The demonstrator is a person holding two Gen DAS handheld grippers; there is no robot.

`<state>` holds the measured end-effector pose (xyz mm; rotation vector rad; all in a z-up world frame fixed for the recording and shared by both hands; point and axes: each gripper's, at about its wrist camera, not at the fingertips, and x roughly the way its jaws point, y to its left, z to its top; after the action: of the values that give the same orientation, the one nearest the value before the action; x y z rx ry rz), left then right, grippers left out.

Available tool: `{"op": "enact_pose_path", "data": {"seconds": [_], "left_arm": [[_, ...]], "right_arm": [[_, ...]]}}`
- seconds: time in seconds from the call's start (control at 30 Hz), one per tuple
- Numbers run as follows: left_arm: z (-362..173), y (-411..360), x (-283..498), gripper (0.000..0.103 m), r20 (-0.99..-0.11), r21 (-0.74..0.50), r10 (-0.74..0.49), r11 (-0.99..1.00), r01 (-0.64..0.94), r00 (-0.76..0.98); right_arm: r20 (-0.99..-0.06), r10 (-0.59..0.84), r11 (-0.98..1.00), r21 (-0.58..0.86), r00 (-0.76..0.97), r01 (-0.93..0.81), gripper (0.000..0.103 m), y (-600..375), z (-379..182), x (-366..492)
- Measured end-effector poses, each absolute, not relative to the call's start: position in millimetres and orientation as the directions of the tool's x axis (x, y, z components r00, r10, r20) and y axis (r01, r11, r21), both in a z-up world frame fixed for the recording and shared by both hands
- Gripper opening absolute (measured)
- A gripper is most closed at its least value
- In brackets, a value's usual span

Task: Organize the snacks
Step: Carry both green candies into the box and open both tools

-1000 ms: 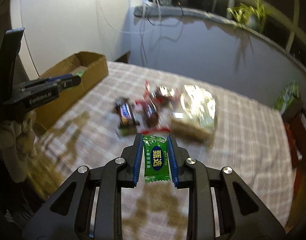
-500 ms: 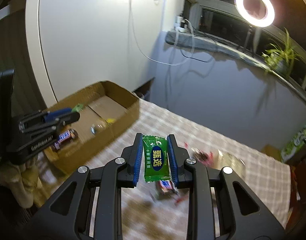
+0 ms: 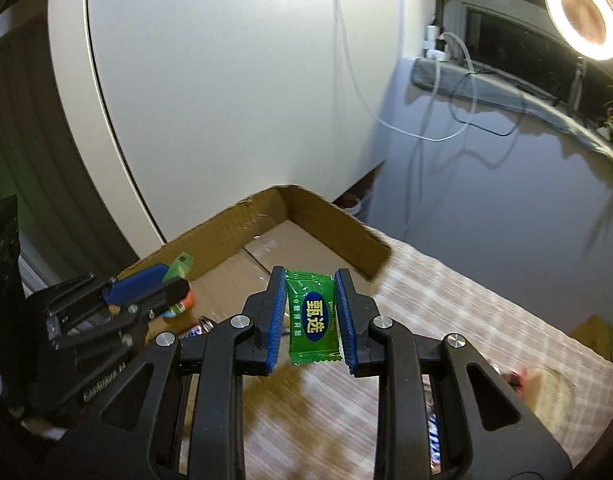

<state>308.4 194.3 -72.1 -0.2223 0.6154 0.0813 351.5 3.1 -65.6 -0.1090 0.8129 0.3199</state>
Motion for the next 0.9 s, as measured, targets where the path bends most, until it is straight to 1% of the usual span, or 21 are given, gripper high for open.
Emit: {"op": "enact_pose_path", "data": {"seconds": [0.3, 0.6, 0.63, 0.67, 0.73, 0.77, 0.8, 0.83, 0.87, 0.9], "left_arm": [[-80.0, 202.2, 309.7, 0.020, -0.600, -0.178, 0.015, 0.972, -0.152, 0.800], [-79.5, 203.5, 307.3, 0.020, -0.597, -0.176, 0.021, 0.972, -0.156, 0.802], [-78.9, 204.0, 306.8, 0.021, -0.594, -0.179, 0.022, 0.971, -0.159, 0.804], [-78.3, 204.2, 306.4, 0.021, -0.588, -0.176, 0.022, 0.972, -0.155, 0.808], [-77.6, 203.4, 305.6, 0.022, -0.585, -0.170, 0.027, 0.973, -0.155, 0.810], [-77.6, 202.8, 305.6, 0.030, -0.585, -0.165, 0.032, 0.974, -0.158, 0.810], [-77.4, 202.1, 305.2, 0.037, -0.583, -0.160, 0.037, 0.974, -0.159, 0.812], [-77.1, 201.1, 304.1, 0.048, -0.578, -0.155, 0.040, 0.975, -0.157, 0.815], [-76.5, 200.5, 302.8, 0.055, -0.574, -0.152, 0.042, 0.976, -0.156, 0.818], [-75.6, 199.5, 301.9, 0.058, -0.568, -0.146, 0.047, 0.977, -0.156, 0.822]], "right_arm": [[-0.767, 0.271, 0.937, 0.072, 0.581, -0.342, 0.025, 21.9, -92.3, 376.2], [-0.774, 0.267, 0.936, 0.068, 0.574, -0.344, 0.026, 24.2, -98.2, 381.1], [-0.775, 0.260, 0.938, 0.063, 0.576, -0.340, 0.030, 23.9, -98.3, 381.4], [-0.775, 0.255, 0.940, 0.059, 0.579, -0.335, 0.037, 22.6, -98.1, 382.0], [-0.767, 0.252, 0.943, 0.058, 0.590, -0.327, 0.069, 19.8, -95.7, 380.7], [-0.760, 0.251, 0.944, 0.056, 0.600, -0.324, 0.074, 18.6, -94.4, 379.6], [-0.755, 0.249, 0.945, 0.053, 0.606, -0.323, 0.079, 17.6, -91.9, 378.8], [-0.751, 0.244, 0.946, 0.045, 0.614, -0.321, 0.082, 17.1, -89.8, 377.9], [-0.748, 0.239, 0.947, 0.038, 0.619, -0.320, 0.084, 17.0, -88.3, 377.6], [-0.746, 0.235, 0.947, 0.032, 0.624, -0.319, 0.087, 16.9, -86.8, 377.3]]}}
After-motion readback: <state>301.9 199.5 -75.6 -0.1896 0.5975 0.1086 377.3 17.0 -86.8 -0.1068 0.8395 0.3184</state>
